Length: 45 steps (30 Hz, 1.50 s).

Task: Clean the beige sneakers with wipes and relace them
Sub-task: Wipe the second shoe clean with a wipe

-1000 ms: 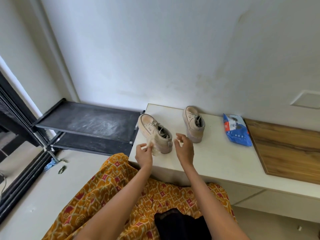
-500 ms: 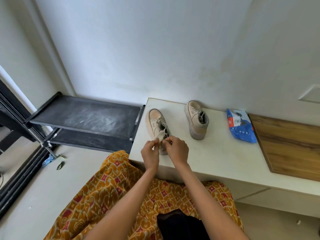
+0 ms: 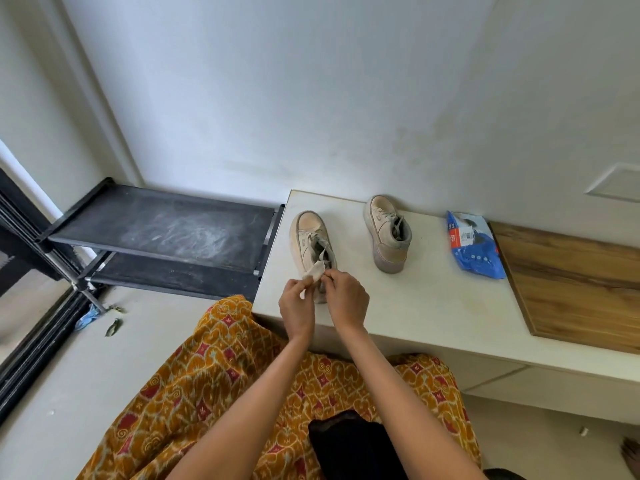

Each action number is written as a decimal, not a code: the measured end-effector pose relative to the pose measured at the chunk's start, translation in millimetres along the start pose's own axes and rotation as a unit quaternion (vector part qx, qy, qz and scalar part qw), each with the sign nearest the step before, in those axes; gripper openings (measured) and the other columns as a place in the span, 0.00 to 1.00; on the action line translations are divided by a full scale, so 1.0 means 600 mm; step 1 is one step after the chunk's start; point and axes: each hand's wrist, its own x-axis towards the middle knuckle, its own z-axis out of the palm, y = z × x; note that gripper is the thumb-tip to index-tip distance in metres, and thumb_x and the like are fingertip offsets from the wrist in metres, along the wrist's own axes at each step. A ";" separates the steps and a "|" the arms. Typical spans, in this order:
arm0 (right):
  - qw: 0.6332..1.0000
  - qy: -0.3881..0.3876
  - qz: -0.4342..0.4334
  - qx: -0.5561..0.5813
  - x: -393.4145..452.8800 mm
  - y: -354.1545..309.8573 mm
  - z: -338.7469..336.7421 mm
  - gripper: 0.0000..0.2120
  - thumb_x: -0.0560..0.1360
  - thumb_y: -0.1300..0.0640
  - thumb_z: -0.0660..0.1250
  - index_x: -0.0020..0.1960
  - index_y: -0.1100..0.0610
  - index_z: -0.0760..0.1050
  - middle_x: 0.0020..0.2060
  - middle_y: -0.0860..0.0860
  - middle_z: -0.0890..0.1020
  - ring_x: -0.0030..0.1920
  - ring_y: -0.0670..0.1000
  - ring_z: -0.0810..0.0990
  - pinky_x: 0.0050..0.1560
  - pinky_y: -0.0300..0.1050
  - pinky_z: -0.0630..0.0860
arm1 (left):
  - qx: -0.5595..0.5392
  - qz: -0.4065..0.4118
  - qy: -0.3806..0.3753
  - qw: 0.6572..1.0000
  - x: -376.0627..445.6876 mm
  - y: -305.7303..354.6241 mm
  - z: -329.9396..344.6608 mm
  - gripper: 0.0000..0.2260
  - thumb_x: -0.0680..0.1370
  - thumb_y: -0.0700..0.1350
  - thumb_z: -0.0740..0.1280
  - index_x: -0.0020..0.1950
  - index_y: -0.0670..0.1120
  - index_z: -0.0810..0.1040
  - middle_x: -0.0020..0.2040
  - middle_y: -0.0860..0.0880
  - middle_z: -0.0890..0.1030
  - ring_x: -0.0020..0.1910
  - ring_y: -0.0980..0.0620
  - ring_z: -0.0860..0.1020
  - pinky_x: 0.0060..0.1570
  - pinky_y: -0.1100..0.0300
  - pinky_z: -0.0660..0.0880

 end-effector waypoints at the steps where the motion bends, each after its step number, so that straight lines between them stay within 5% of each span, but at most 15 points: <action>1: 1.000 0.004 -0.003 -0.001 -0.003 0.000 -0.001 0.10 0.79 0.52 0.61 0.56 0.52 0.79 0.46 0.51 0.84 0.47 0.52 0.81 0.41 0.45 0.77 | 0.003 -0.013 0.004 1.000 0.007 -0.002 0.000 0.07 0.76 0.38 0.68 0.52 0.39 0.82 0.45 0.48 0.80 0.44 0.55 0.77 0.44 0.72 0.71; 6: 0.998 0.012 -0.037 -0.039 -0.003 0.007 0.002 0.11 0.78 0.54 0.64 0.58 0.52 0.79 0.50 0.53 0.83 0.56 0.55 0.78 0.46 0.47 0.76 | 0.000 -0.079 0.010 0.997 0.062 0.000 -0.002 0.07 0.75 0.38 0.69 0.51 0.40 0.82 0.47 0.45 0.82 0.46 0.51 0.80 0.50 0.61 0.76; 9: 0.990 0.040 -0.081 -0.109 -0.021 0.024 0.029 0.17 0.76 0.59 0.66 0.65 0.52 0.74 0.66 0.55 0.75 0.70 0.59 0.67 0.66 0.55 0.69 | -0.022 -0.062 0.013 0.998 0.051 0.016 0.000 0.06 0.75 0.37 0.68 0.51 0.39 0.82 0.47 0.47 0.81 0.45 0.54 0.78 0.47 0.68 0.74; 11: 0.984 0.041 -0.116 -0.132 -0.035 0.035 0.041 0.20 0.78 0.58 0.61 0.70 0.52 0.68 0.71 0.53 0.69 0.73 0.58 0.62 0.70 0.57 0.62 | -0.027 -0.056 0.019 0.998 0.030 0.010 0.001 0.06 0.75 0.36 0.68 0.51 0.39 0.82 0.46 0.49 0.80 0.45 0.55 0.77 0.46 0.72 0.70; 14: 0.980 0.023 -0.126 -0.152 -0.029 0.042 0.032 0.21 0.80 0.50 0.50 0.71 0.51 0.67 0.71 0.52 0.68 0.74 0.57 0.60 0.71 0.59 0.62 | -0.024 -0.065 0.015 0.997 0.010 -0.013 0.004 0.07 0.75 0.36 0.68 0.52 0.39 0.81 0.47 0.48 0.80 0.46 0.54 0.78 0.49 0.68 0.71; 18: 0.983 0.004 -0.121 -0.136 -0.015 0.043 0.025 0.22 0.80 0.48 0.48 0.70 0.50 0.68 0.73 0.52 0.65 0.75 0.56 0.56 0.73 0.59 0.58 | -0.032 -0.092 0.027 0.995 0.036 -0.008 0.010 0.06 0.76 0.38 0.68 0.51 0.40 0.81 0.48 0.46 0.80 0.46 0.50 0.79 0.51 0.57 0.77; 25: 0.992 0.011 -0.100 -0.077 -0.018 0.040 0.032 0.26 0.82 0.44 0.40 0.70 0.51 0.69 0.73 0.52 0.65 0.75 0.55 0.53 0.74 0.57 0.55 | -0.008 0.031 -0.017 0.999 0.007 -0.003 0.010 0.02 0.76 0.38 0.67 0.46 0.44 0.77 0.46 0.51 0.76 0.43 0.55 0.77 0.44 0.66 0.75; 30: 0.991 0.006 -0.098 -0.090 -0.013 0.042 0.026 0.27 0.81 0.44 0.40 0.66 0.51 0.73 0.72 0.52 0.67 0.75 0.56 0.56 0.74 0.57 0.55 | 0.041 0.071 -0.050 0.995 0.019 -0.016 0.000 0.02 0.76 0.37 0.67 0.45 0.43 0.76 0.43 0.52 0.75 0.40 0.58 0.75 0.42 0.69 0.72; 36: 0.992 -0.007 -0.090 -0.084 -0.015 0.039 0.024 0.23 0.80 0.47 0.45 0.69 0.50 0.69 0.73 0.52 0.66 0.76 0.55 0.54 0.74 0.56 0.51 | 0.029 -0.016 -0.005 0.999 0.064 -0.010 -0.002 0.03 0.76 0.39 0.68 0.48 0.41 0.80 0.44 0.46 0.82 0.43 0.51 0.79 0.46 0.59 0.76; 41: 0.991 0.005 -0.100 -0.085 -0.015 0.041 0.023 0.21 0.81 0.47 0.47 0.69 0.48 0.70 0.72 0.52 0.67 0.75 0.56 0.56 0.74 0.56 0.54 | 0.008 0.056 -0.009 0.998 0.035 0.006 0.003 0.06 0.75 0.36 0.68 0.51 0.39 0.81 0.43 0.47 0.80 0.42 0.54 0.78 0.43 0.72 0.73; 45: 0.990 0.023 -0.105 -0.093 -0.011 0.047 0.021 0.18 0.80 0.46 0.51 0.63 0.46 0.75 0.69 0.52 0.72 0.74 0.56 0.62 0.73 0.56 0.59 | 0.027 -0.009 0.002 1.000 0.038 -0.017 0.001 0.07 0.75 0.37 0.68 0.52 0.38 0.82 0.45 0.44 0.83 0.43 0.53 0.78 0.46 0.67 0.72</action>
